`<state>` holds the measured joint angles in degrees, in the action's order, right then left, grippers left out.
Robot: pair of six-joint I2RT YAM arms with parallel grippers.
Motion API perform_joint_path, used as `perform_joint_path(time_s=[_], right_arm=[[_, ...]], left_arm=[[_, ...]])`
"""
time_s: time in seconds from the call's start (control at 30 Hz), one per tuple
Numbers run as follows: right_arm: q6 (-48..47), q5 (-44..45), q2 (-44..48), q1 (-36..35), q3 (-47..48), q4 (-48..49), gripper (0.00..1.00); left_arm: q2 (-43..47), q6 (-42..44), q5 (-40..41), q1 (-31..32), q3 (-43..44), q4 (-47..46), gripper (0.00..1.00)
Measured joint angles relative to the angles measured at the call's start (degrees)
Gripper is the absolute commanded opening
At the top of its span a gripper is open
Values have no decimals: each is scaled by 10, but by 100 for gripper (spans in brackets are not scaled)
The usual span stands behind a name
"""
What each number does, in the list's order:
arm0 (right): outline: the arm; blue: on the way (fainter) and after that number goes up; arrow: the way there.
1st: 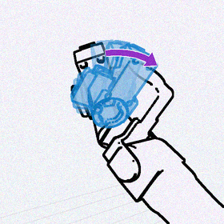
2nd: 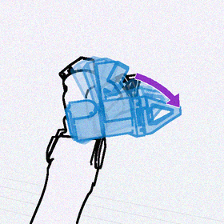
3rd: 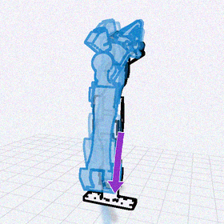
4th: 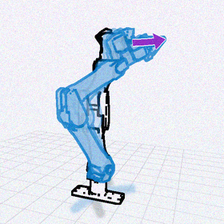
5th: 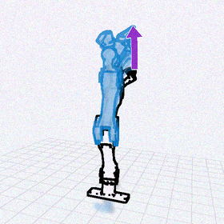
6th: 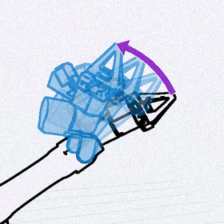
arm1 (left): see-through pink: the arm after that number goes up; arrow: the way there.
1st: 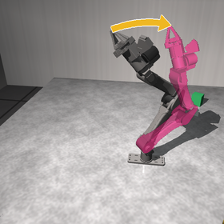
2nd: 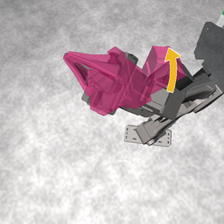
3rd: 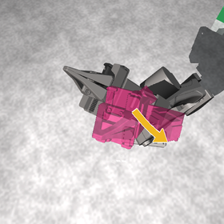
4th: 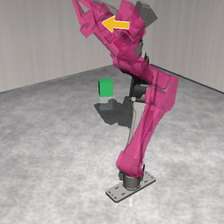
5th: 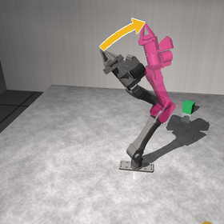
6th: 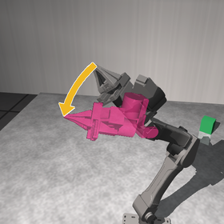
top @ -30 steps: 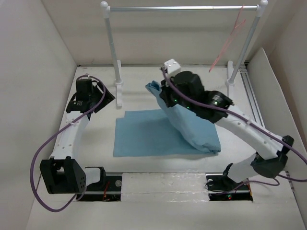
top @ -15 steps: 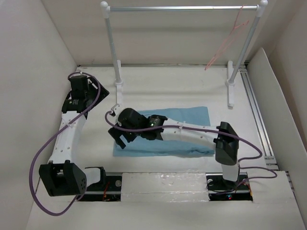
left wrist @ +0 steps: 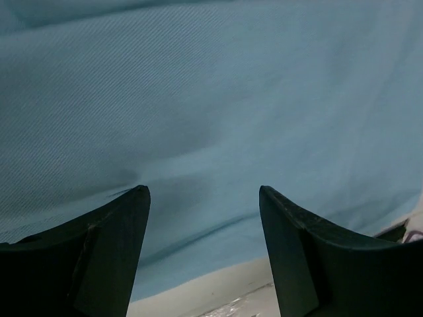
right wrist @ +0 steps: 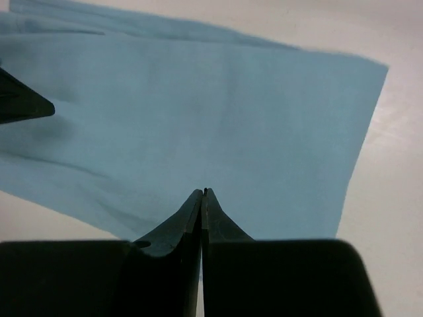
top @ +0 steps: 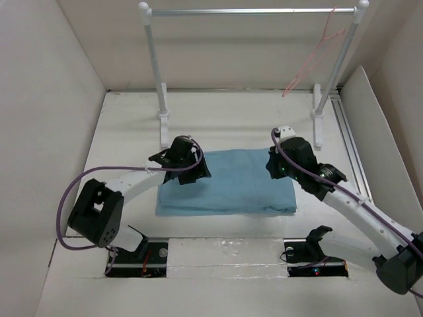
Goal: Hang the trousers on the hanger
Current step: Fold the trousers at the center of the board, then pick up the hanger from the clothesline.
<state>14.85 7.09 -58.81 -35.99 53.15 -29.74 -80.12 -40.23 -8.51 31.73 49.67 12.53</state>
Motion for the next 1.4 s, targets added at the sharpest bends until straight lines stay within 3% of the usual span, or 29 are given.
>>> perform_joint_path(time_s=[0.1,0.17,0.3,0.4,0.5,0.6,0.63,0.77,0.97,1.17,1.4], right_arm=[[2,-11,44,50,-63,-26,10],[4,-18,79,102,-106,-55,21],[-6,-72,111,190,-160,-68,32],[-24,-121,96,202,-158,-61,40],[-53,-151,44,198,-81,-67,50],[-85,-177,-18,207,61,-59,63],[-95,-190,-40,217,119,-52,68],[-112,-244,-100,283,297,26,69],[-91,-324,-220,408,467,94,77],[-57,-378,-340,443,511,109,78],[1,-453,-409,445,492,186,70]], left_arm=[[-27,-17,-18,-13,-53,-23,63],[-29,-30,-38,-45,-85,-42,63],[-9,-40,-107,-142,-127,-88,63],[17,-36,-127,-222,-149,-89,63],[42,-15,-103,-254,-146,-60,57],[53,1,-88,-250,-115,-16,22],[57,5,-83,-243,-96,-3,0],[85,21,-56,-197,2,18,0],[102,55,36,-118,132,27,0],[120,86,146,-70,151,59,0],[183,102,150,-86,94,52,0]])
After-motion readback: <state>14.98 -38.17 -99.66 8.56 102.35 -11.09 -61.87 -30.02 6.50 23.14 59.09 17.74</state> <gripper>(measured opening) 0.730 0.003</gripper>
